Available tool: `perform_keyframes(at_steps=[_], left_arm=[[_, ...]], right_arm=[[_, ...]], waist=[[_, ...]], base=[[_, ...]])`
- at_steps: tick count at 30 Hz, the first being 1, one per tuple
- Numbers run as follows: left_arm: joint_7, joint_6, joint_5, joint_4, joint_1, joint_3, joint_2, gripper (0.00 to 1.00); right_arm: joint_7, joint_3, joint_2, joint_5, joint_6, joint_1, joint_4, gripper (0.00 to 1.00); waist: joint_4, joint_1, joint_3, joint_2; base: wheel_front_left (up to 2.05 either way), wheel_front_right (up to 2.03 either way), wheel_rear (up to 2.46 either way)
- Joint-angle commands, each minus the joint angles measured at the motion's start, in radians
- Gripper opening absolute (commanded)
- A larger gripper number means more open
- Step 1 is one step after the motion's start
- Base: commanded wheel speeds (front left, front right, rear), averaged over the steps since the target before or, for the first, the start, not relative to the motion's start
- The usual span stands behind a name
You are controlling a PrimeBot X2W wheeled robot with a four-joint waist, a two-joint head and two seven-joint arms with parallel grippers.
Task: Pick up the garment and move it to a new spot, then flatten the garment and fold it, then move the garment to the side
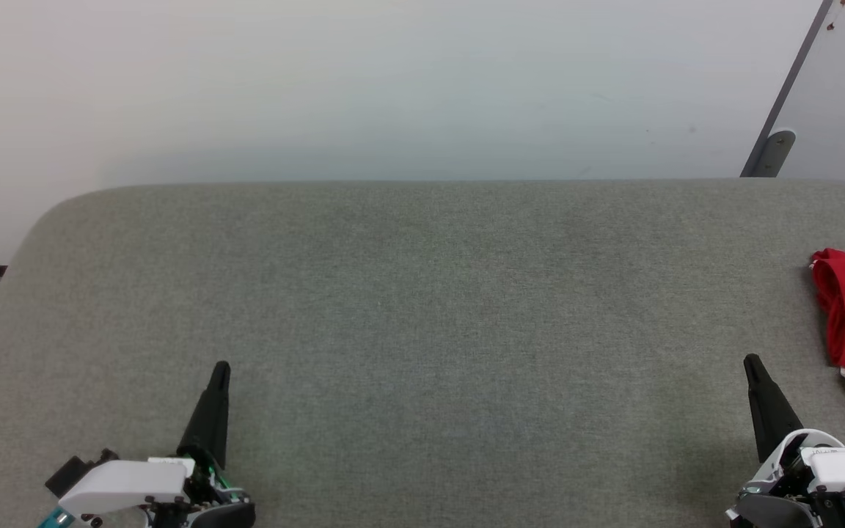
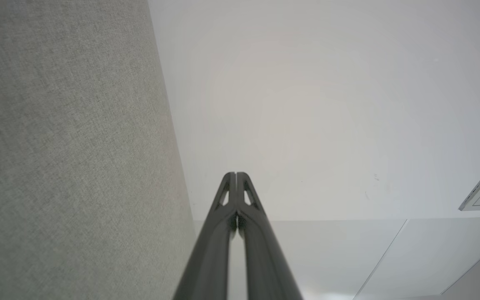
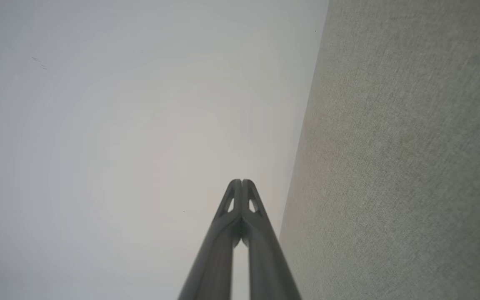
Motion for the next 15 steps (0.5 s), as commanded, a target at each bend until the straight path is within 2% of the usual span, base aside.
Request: perform_keyframes(at_steps=[1, 15], left_arm=[[0.002, 0.001, -0.003, -0.002, -0.008, 0.001, 0.000, 0.00], [0.001, 0.001, -0.004, -0.002, -0.008, 0.001, 0.000, 0.00]], right_arm=[[0.002, 0.001, 0.004, 0.003, -0.001, -0.002, -0.002, 0.00], [0.002, 0.001, 0.004, 0.004, -0.001, -0.002, -0.002, 0.00]], waist=[[0.000, 0.0000, 0.000, 0.0000], [0.000, 0.0000, 0.000, 0.0000]], base=[[0.00, 0.00, 0.00], [0.00, 0.00, 0.00]])
